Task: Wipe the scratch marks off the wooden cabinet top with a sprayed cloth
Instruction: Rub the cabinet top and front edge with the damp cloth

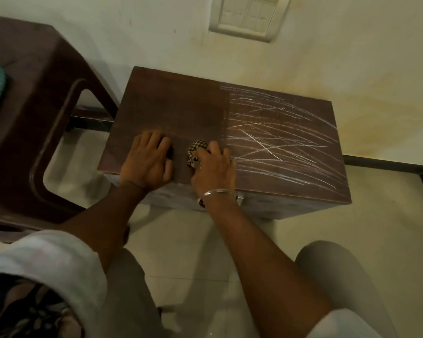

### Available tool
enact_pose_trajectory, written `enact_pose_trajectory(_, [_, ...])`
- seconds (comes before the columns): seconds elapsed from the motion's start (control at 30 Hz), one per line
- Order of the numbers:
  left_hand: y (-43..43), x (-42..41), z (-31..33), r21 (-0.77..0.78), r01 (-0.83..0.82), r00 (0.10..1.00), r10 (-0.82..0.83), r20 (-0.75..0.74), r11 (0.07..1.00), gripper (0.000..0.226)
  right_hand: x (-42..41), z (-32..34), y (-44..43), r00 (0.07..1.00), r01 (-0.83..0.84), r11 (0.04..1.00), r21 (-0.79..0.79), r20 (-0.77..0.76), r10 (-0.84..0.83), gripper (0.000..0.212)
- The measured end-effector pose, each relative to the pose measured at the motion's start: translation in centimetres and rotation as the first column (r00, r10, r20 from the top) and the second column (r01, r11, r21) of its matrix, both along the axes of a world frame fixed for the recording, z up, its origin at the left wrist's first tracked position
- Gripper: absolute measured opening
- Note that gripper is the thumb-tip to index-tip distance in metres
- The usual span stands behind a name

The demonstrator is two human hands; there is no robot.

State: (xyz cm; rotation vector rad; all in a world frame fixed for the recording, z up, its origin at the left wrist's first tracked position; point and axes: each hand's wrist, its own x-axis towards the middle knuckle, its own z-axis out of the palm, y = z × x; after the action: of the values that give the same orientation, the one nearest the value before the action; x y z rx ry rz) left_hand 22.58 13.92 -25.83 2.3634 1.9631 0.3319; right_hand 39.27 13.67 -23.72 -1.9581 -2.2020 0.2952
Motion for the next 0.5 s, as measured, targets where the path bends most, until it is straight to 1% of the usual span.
enact_pose_trajectory(0.1, [-0.1,0.5,-0.1,0.026,-0.007,1.000,0.007,0.009,1.000,0.037,0.6,0.4,0.8,0.999,0.012,0.999,-0.034,-0.037,-0.013,0.030])
enact_pose_trajectory(0.2, [-0.3,2.3,-0.8,0.037,-0.042,0.997,0.040,0.059,0.998,0.032,2.4,-0.5,-1.7,0.999,0.015,1.000,0.009,-0.030,-0.014,0.029])
enact_pose_trajectory(0.3, [-0.5,4.4,-1.6,0.062,-0.108,0.990,0.102,0.096,0.992,0.028,4.1,-1.0,-3.1,0.999,-0.016,0.999,0.038,-0.027,0.017,0.034])
enact_pose_trajectory(0.37, [-0.4,5.7,-1.9,0.077,-0.104,0.990,0.096,0.099,0.992,0.028,4.5,-0.5,-1.4,1.000,-0.013,0.999,0.029,-0.006,0.013,0.035])
enact_pose_trajectory(0.43, [-0.3,7.1,-1.9,0.080,-0.065,0.994,0.058,0.097,0.995,0.029,4.6,0.3,0.6,0.999,0.030,0.999,-0.015,-0.031,-0.030,0.034])
enact_pose_trajectory(0.5, [-0.4,8.0,-1.8,0.081,-0.066,0.994,0.059,0.090,0.995,0.030,4.9,0.4,1.1,0.998,0.040,0.999,-0.034,-0.047,-0.041,0.035])
